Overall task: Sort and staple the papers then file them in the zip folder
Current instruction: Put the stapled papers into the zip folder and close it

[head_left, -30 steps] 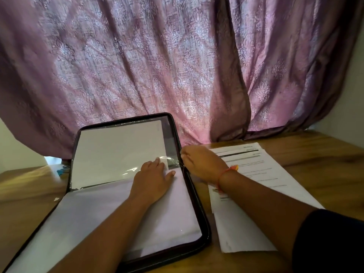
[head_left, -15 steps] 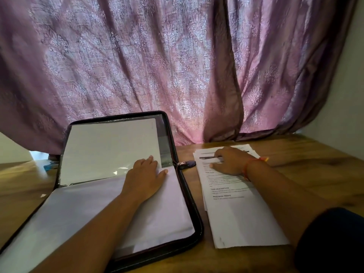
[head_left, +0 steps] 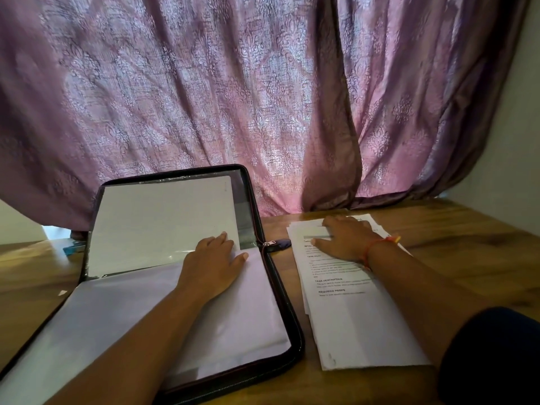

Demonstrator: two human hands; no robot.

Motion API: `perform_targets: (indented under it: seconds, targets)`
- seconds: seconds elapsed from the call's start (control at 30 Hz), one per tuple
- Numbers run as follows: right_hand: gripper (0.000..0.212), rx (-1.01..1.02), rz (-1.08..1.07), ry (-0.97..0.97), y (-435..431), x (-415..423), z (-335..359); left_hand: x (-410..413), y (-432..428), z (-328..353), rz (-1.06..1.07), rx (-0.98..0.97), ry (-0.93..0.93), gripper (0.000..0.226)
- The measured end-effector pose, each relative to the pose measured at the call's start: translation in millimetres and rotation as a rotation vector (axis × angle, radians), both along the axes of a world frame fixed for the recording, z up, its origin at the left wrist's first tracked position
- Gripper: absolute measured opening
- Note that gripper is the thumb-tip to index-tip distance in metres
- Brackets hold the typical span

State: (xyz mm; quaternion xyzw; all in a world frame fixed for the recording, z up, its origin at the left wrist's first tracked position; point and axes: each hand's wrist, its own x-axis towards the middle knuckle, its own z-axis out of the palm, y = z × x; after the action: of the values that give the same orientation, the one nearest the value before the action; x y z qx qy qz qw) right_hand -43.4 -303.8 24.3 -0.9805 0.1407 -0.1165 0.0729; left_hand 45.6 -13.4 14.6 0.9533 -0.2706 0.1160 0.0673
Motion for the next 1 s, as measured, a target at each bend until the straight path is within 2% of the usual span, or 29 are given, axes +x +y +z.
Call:
perform_targets:
  seconds: [0.2,0.4,0.53,0.6,0.77,0.93,1.0]
  targets:
    - [0.063,-0.003,0.012,-0.052,-3.9,1.0,0.8,-1.1,0.3,1.1,0.0,0.004,0.012,0.056]
    - [0.032,-0.216,-0.005,-0.232,0.4,-4.1,13.2,-3.8,3.0,3.7,-0.021,-0.002,0.049,0.055]
    - [0.025,-0.349,-0.009,-0.395,5.0,-5.0,30.8,-5.3,3.6,4.9,-0.032,-0.011,0.062,0.057]
    - [0.023,-0.449,-0.011,-0.52,9.6,-3.9,42.0,-5.9,3.5,5.7,-0.032,-0.01,0.066,0.058]
    - [0.021,-0.641,-0.017,-0.985,26.4,-11.0,73.5,-5.1,4.3,5.4,-0.051,-0.021,0.08,0.057]
    - [0.027,-0.58,0.073,-1.351,57.7,-29.1,121.1,-6.9,3.6,10.1,-0.067,-0.085,0.127,0.056]
    - [0.027,-0.542,0.101,-1.428,69.4,-36.8,134.6,-13.3,4.6,17.1,-0.141,-0.213,0.167,0.056]
